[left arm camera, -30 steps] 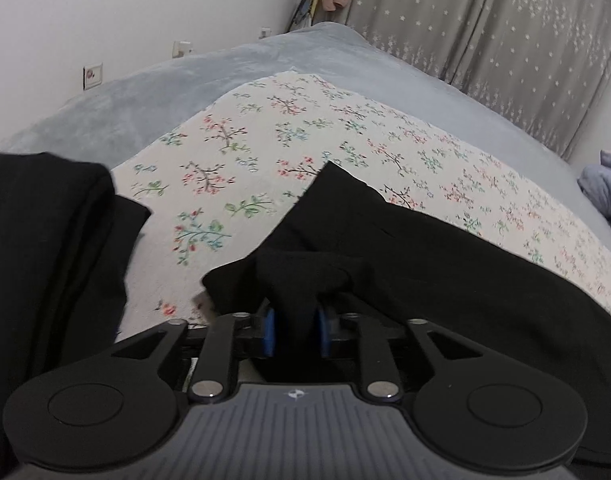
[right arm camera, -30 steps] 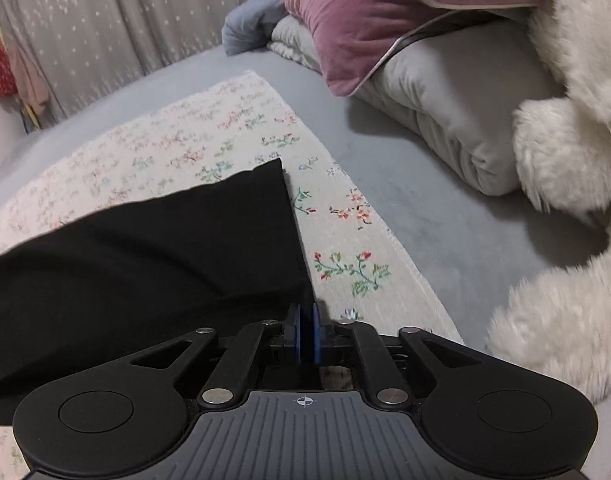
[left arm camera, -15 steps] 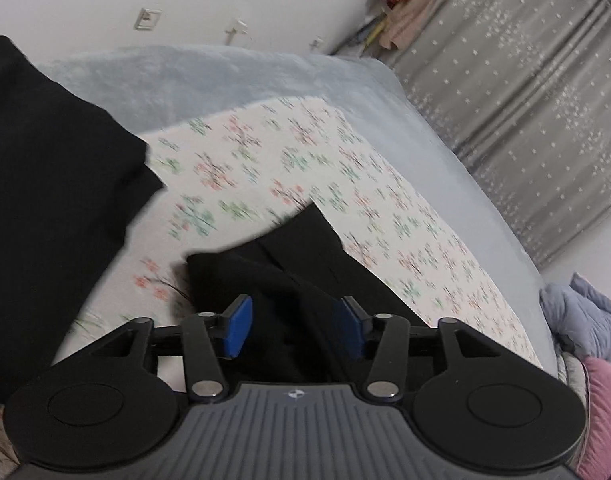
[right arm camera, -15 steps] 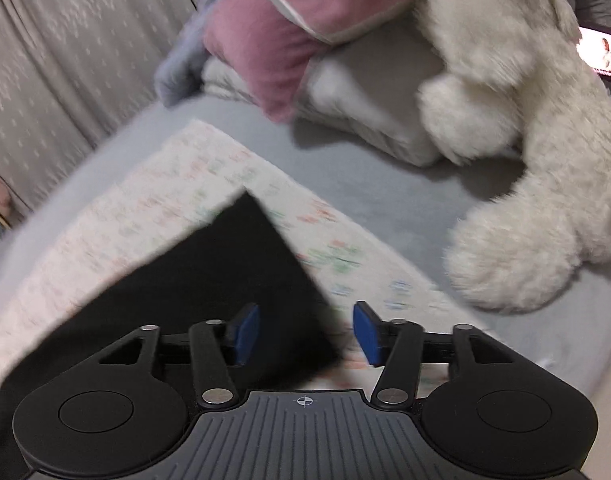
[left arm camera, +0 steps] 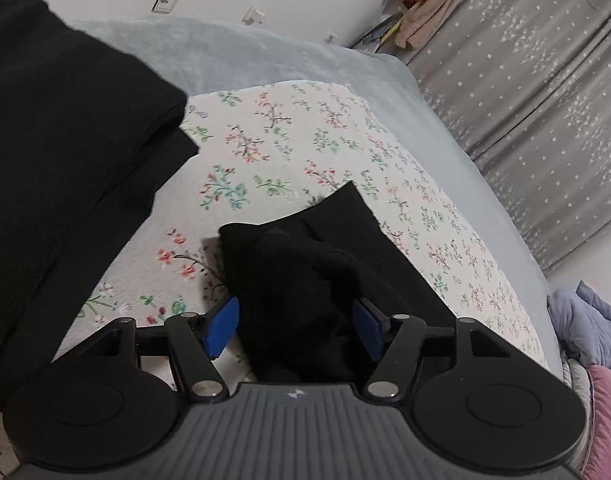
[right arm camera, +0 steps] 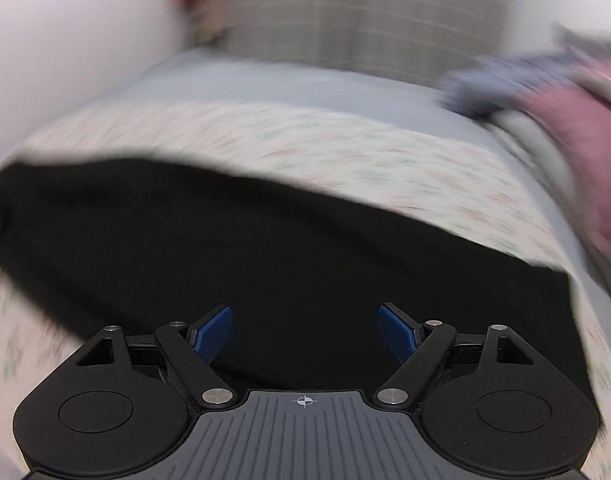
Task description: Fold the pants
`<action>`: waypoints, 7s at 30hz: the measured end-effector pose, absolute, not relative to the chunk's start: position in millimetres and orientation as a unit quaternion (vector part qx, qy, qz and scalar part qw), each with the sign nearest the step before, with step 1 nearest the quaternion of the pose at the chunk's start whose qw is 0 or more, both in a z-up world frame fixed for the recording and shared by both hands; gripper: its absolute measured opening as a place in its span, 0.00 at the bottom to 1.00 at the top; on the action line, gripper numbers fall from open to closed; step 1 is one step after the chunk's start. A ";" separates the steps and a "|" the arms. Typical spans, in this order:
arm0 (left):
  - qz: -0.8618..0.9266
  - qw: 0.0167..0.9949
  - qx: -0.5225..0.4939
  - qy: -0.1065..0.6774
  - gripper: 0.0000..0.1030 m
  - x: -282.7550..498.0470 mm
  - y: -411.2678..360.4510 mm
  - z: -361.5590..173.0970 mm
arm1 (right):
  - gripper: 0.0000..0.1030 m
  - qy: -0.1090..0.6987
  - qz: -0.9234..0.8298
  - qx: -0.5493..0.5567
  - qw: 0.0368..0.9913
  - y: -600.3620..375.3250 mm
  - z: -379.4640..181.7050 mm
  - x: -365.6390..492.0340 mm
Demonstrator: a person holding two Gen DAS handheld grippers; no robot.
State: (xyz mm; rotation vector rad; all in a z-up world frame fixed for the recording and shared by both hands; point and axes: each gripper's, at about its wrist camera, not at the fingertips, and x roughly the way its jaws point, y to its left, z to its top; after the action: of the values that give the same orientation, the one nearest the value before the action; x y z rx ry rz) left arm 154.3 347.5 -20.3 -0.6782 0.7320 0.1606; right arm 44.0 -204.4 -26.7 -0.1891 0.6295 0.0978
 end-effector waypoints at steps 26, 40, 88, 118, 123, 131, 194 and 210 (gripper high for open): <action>0.062 0.913 -0.223 0.336 0.22 188.7 309.6 -15.7 | 0.00 0.227 0.156 -0.267 0.923 -43.8 -51.2 78.4; 0.007 0.918 -0.213 0.335 0.21 171.8 332.9 -9.0 | 0.00 0.243 0.219 -0.271 0.905 -45.4 -48.5 41.1; -0.074 0.909 -0.038 0.409 0.61 161.8 178.1 -38.4 | 0.58 0.405 -0.220 0.118 0.879 -388.4 -68.7 45.0; -0.101 0.923 -0.015 0.372 0.70 166.3 125.6 -24.7 | 0.61 0.341 -0.132 0.090 0.926 -341.1 -32.1 45.7; -0.128 0.917 0.013 0.377 0.75 177.4 86.7 -36.2 | 0.65 0.340 -0.087 0.051 0.935 -300.4 -36.3 65.1; -0.139 0.891 0.063 0.427 0.78 181.8 49.2 -67.1 | 0.65 0.381 -0.044 0.006 0.923 -254.3 -59.0 90.1; -0.098 0.873 -0.032 0.477 0.86 230.2 81.6 -58.1 | 0.73 0.337 0.471 -0.033 0.815 -114.9 -12.9 295.7; -0.104 0.873 -0.034 0.476 0.88 230.2 82.7 -56.6 | 0.75 0.419 0.354 0.072 0.833 -131.8 -34.8 360.7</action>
State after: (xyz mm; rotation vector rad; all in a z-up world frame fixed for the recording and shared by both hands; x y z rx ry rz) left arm 230.2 82.7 -56.6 -0.0712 0.9939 -0.2175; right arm 360.7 -131.8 -34.8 0.1516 0.8890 0.7497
